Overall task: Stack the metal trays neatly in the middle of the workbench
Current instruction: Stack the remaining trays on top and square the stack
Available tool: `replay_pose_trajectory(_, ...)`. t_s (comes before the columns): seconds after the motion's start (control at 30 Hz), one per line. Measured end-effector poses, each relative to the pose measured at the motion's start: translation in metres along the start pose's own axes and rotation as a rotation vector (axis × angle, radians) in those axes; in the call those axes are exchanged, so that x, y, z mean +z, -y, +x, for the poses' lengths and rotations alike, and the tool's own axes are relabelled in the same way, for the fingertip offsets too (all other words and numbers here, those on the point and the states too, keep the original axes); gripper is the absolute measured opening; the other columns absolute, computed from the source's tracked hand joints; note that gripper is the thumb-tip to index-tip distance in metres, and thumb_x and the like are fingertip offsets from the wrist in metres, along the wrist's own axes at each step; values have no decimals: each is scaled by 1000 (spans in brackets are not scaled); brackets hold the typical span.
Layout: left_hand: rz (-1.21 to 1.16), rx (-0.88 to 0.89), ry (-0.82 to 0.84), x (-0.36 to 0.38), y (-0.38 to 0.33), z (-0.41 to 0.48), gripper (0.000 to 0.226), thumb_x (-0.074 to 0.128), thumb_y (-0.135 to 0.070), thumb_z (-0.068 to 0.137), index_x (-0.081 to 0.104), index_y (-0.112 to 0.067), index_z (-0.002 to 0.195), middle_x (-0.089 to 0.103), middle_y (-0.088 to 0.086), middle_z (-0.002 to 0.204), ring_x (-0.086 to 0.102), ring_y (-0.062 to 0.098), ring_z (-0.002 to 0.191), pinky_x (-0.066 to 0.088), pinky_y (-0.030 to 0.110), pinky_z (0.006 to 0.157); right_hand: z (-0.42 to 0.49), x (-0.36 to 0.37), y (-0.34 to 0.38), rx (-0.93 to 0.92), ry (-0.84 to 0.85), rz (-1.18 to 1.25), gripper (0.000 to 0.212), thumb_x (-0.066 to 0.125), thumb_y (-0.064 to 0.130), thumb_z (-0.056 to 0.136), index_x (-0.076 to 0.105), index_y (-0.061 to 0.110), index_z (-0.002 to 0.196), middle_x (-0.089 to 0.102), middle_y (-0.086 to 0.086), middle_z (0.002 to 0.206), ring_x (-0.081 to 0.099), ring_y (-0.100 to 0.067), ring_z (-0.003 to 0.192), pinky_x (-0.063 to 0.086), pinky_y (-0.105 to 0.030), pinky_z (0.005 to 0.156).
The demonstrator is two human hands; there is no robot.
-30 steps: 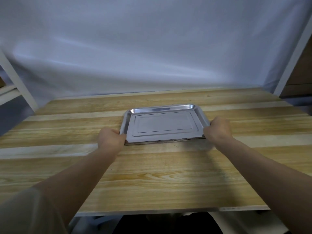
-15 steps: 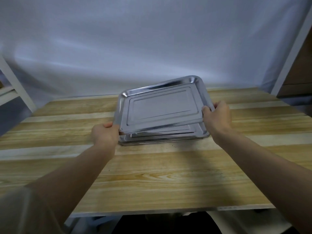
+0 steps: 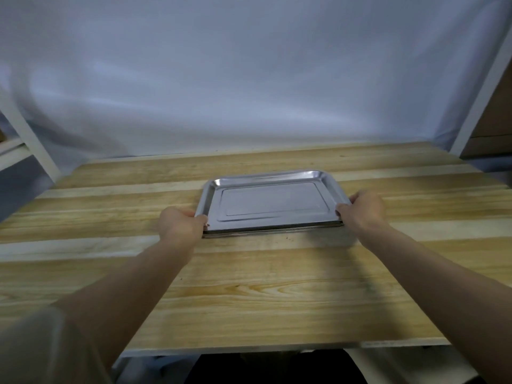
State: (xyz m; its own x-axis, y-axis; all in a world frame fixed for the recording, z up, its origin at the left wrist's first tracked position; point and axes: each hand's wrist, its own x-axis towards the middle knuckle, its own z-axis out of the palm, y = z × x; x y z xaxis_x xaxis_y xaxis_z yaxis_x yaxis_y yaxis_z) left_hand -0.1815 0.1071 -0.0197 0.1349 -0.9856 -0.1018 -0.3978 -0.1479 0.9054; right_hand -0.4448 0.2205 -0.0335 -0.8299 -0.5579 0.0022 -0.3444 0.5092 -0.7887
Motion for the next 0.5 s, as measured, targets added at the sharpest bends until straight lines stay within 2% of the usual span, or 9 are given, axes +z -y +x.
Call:
replay_pose_trajectory(0.13, 30, 18, -19, 2, 3, 0, 9, 70, -7, 83, 72, 0, 88, 71, 11, 78, 62, 20, 68, 47, 31, 68, 3, -1, 3, -9, 6, -51, 18, 64, 9, 88, 65, -5, 100, 65, -17, 88, 59, -25, 65, 39, -25, 44)
replay_pose_trajectory(0.23, 35, 34, -37, 6, 6, 1, 5, 71, -8, 82, 70, -4, 80, 74, 13, 82, 68, 25, 76, 52, 32, 73, 2, -1, 5, -23, 24, -88, 12, 59, 4, 90, 60, -3, 99, 56, -14, 82, 50, -21, 60, 32, -23, 42)
replay_pose_trajectory(0.3, 42, 45, -47, 8, 7, 2, 11, 71, -9, 82, 64, -10, 74, 74, 13, 81, 69, 25, 78, 54, 33, 75, 2, -2, 7, -29, 30, -109, 5, 57, 2, 90, 54, 1, 94, 48, -9, 73, 48, -22, 61, 31, -25, 43)
replay_pose_trajectory(0.4, 62, 52, -55, 8, 7, 3, 15, 71, -10, 82, 61, -14, 72, 74, 11, 80, 70, 25, 78, 56, 35, 77, 1, -3, 9, -6, 59, -118, 8, 56, 5, 91, 48, 4, 89, 45, -6, 69, 45, -19, 58, 33, -28, 45)
replay_pose_trajectory(0.5, 57, 54, -59, 7, 8, 5, 4, 70, -11, 83, 67, -9, 80, 72, 9, 77, 69, 24, 75, 57, 36, 74, 1, -4, 9, 26, 85, -63, 12, 56, 12, 92, 49, 3, 89, 50, -8, 72, 50, -21, 60, 43, -32, 50)
